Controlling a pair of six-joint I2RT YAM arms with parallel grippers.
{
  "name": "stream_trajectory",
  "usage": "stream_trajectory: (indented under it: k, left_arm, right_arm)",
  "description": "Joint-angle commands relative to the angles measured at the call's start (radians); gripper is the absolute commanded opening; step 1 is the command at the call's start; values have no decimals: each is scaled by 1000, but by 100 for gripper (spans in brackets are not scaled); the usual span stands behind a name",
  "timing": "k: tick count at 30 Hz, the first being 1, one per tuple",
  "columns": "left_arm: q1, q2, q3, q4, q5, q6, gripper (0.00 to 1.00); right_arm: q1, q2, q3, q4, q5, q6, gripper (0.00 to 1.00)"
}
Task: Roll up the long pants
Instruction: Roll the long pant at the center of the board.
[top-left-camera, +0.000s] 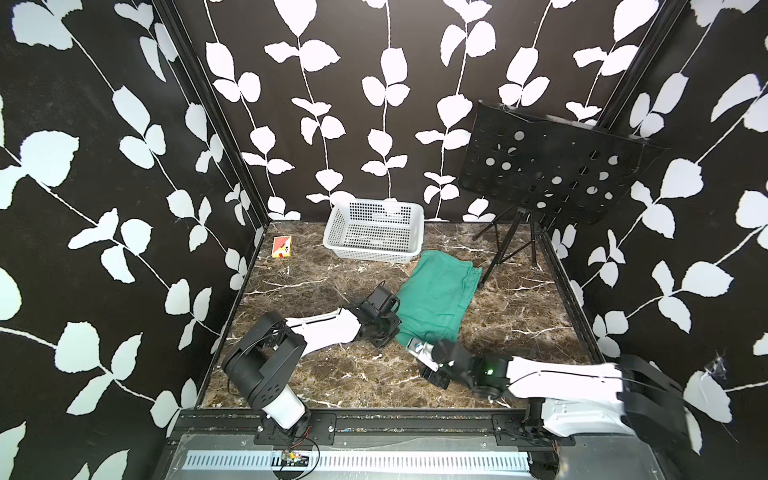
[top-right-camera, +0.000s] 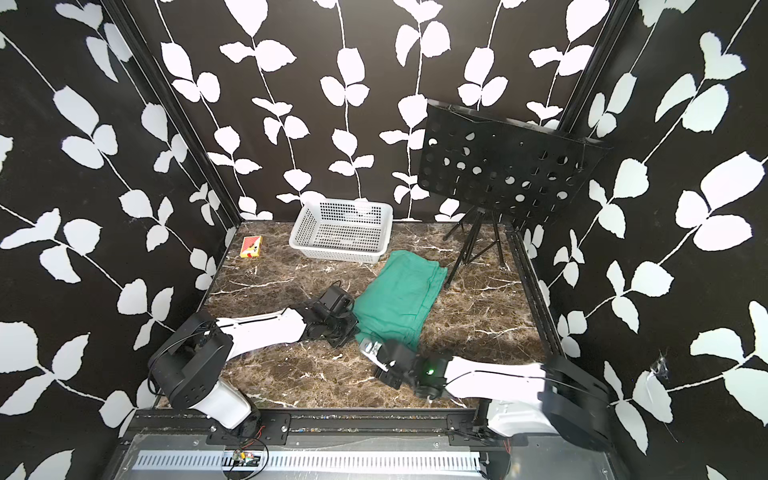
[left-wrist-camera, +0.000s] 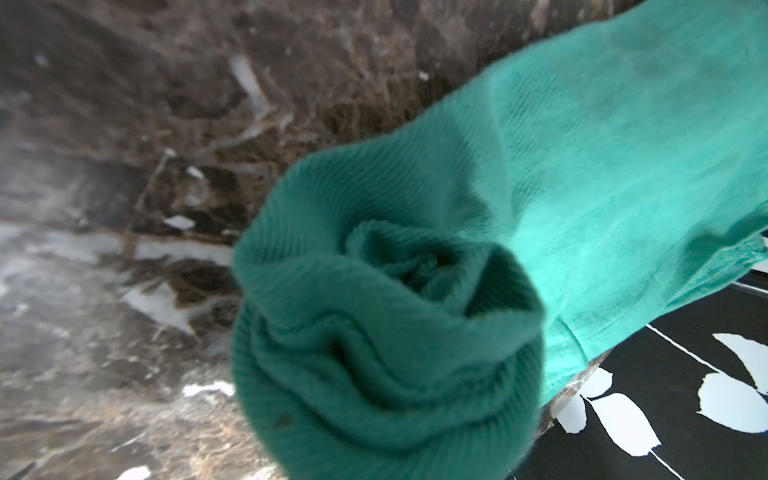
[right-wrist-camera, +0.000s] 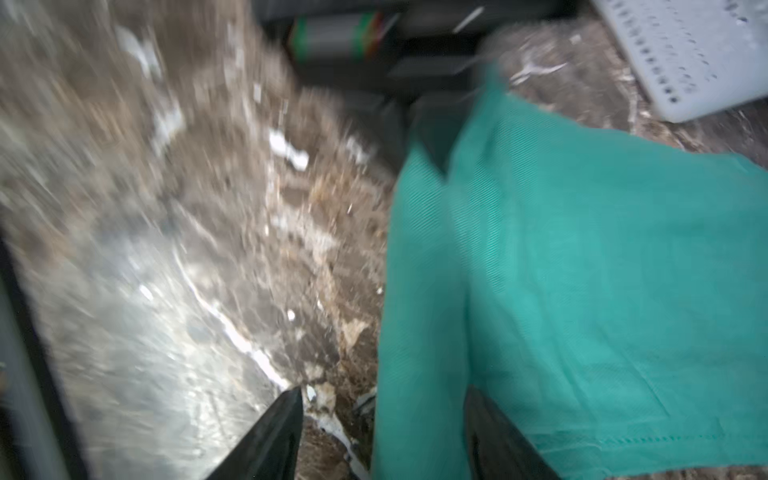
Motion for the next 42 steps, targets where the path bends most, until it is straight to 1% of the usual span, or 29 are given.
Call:
stream_trajectory:
  k: [1, 5, 6, 7, 8, 10, 11, 12, 15, 17, 19, 20, 22, 24, 27, 29, 31, 34, 36, 40, 42]
  left_arm:
    - [-6, 6, 15, -62, -16, -23, 4]
    - [-8, -15, 3, -74, -19, -39, 4]
    - [-7, -22, -1, -78, -20, -42, 4]
    - [-7, -29, -4, -81, -23, -46, 4]
    - [-8, -36, -5, -87, -23, -49, 5]
    - [-7, -48, -5, -98, -26, -49, 6]
    - [-7, -54, -2, -105, -28, -49, 8]
    - [-8, -59, -2, -109, -29, -50, 11]
    - [-7, -89, -5, -126, -42, -52, 33]
    - [-9, -116, -7, -141, -60, -44, 49]
    - [-8, -146, -7, -156, -83, -29, 64]
    - [-8, -163, -8, -165, -94, -13, 69]
    - [-7, -192, -11, -173, -110, 21, 74]
    - [-8, -222, -24, -169, -124, 60, 76]
    - [-8, -283, -67, -125, -135, 119, 77]
    - [-8, -335, -103, -116, -154, 151, 77]
    - [-9, -381, -140, -98, -173, 167, 77]
    - [-8, -430, -194, -54, -178, 183, 78]
    - [-8, -434, -218, -20, -164, 195, 78]
    - [-8, -392, -232, 57, -96, 232, 79]
    - [-8, -359, -224, 92, -55, 250, 79]
  right_arm:
    - [41, 130, 61, 38, 189, -60, 59]
    - [44, 218, 62, 77, 257, -9, 53]
    - [43, 222, 58, 84, 270, 9, 49]
    - [43, 222, 58, 84, 268, 20, 41]
    - [44, 219, 60, 73, 254, 29, 29]
    - [40, 207, 62, 58, 211, 49, 10]
    - [35, 196, 63, 49, 185, 67, 3]
    - [30, 185, 67, 30, 164, 94, 0]
    - [-4, 136, 76, -22, 64, 175, 0]
    - [-21, 92, 63, -26, 20, 229, 0]
    - [-42, 57, 58, -33, -31, 291, 0]
    - [-56, 43, 60, -42, -68, 325, 0]
    - [-95, 30, 71, -60, -174, 368, 0]
    - [-139, 37, 90, -82, -290, 396, 0]
    - [-234, 75, 118, -106, -484, 445, 0]
    - [-301, 107, 120, -87, -624, 484, 0]
    - [-344, 138, 122, -67, -723, 505, 0]
    - [-400, 177, 116, -26, -836, 540, 0]
    - [-437, 208, 116, -11, -909, 557, 0]
    - [-506, 244, 103, 13, -1010, 595, 0]
    - [-536, 245, 90, 30, -1039, 619, 0]
